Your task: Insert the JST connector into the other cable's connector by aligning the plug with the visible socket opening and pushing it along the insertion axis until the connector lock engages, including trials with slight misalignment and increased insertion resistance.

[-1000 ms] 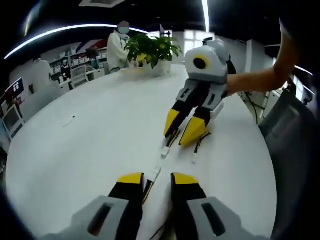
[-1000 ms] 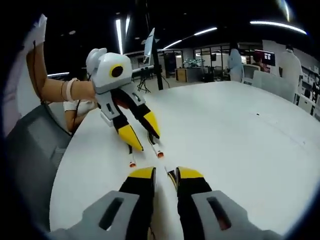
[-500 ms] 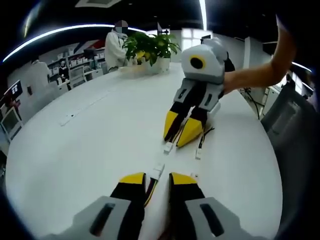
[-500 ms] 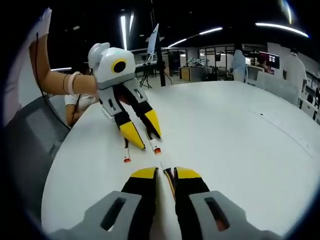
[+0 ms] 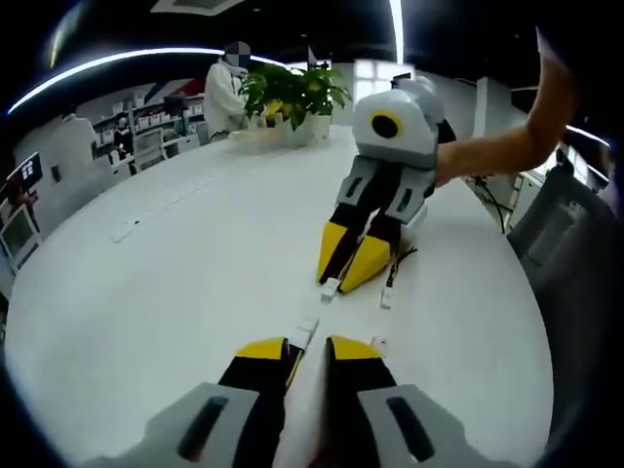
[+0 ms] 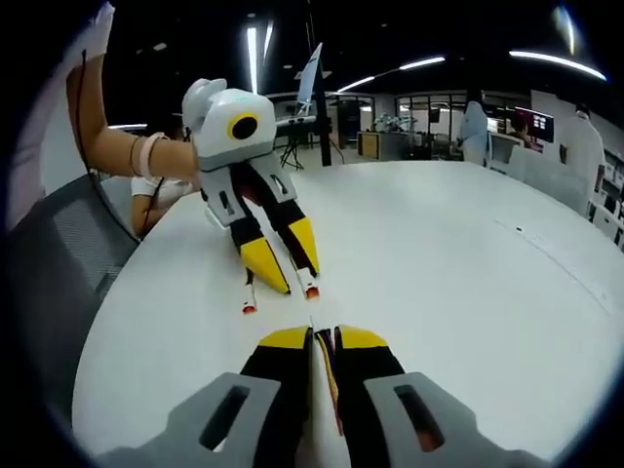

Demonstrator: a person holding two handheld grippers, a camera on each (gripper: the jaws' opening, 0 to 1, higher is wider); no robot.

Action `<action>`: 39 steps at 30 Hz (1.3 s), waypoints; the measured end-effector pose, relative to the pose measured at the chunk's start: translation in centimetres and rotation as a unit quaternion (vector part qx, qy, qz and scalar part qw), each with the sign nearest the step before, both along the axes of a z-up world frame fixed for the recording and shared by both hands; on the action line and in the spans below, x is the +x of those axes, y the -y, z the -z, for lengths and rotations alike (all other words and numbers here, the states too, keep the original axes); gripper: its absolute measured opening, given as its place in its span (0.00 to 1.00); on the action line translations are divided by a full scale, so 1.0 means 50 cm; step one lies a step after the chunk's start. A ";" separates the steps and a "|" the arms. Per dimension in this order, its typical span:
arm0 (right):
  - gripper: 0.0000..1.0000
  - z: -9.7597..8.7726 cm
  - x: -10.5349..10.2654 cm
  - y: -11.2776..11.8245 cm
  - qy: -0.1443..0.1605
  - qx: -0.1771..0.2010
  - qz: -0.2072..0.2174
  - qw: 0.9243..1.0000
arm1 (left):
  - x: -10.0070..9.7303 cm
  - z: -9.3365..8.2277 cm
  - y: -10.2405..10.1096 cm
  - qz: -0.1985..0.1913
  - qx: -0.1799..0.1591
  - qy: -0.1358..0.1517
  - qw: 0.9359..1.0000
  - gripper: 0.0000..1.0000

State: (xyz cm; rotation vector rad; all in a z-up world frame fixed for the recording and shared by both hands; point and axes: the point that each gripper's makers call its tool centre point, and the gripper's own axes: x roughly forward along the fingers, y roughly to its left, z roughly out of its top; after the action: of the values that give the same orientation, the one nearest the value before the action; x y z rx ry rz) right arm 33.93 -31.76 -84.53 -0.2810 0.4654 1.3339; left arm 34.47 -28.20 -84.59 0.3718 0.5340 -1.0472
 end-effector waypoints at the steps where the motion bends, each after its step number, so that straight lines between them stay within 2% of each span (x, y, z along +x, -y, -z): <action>1: 0.06 0.000 0.000 0.000 0.001 0.000 -0.001 1.000 | -0.002 -0.001 0.002 0.003 0.000 0.002 1.000 0.08; 14: 0.05 -0.001 -0.001 0.002 0.002 0.015 -0.008 1.000 | -0.026 -0.008 0.025 0.033 -0.015 0.004 0.999 0.00; 22: 0.04 0.000 -0.005 0.000 0.015 0.019 -0.026 0.999 | -0.007 -0.004 0.023 0.019 -0.051 -0.003 0.999 0.00; 25: 0.04 0.000 -0.009 0.000 0.015 0.018 -0.030 0.999 | 0.001 -0.004 0.021 0.002 -0.068 -0.022 0.997 0.00; 34: 0.04 0.002 -0.012 0.004 0.014 0.008 -0.036 0.999 | 0.004 -0.004 0.024 -0.004 -0.068 -0.026 0.997 0.00; 39: 0.03 -0.012 -0.012 0.012 0.012 0.010 -0.037 0.999 | 0.006 -0.004 0.023 -0.010 -0.074 -0.033 0.997 0.00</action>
State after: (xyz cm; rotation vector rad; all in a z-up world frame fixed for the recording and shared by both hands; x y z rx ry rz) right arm 33.35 -32.37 -83.92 -0.3001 0.4245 1.4054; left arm 34.77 -29.32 -84.41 0.2015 0.5148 -1.0754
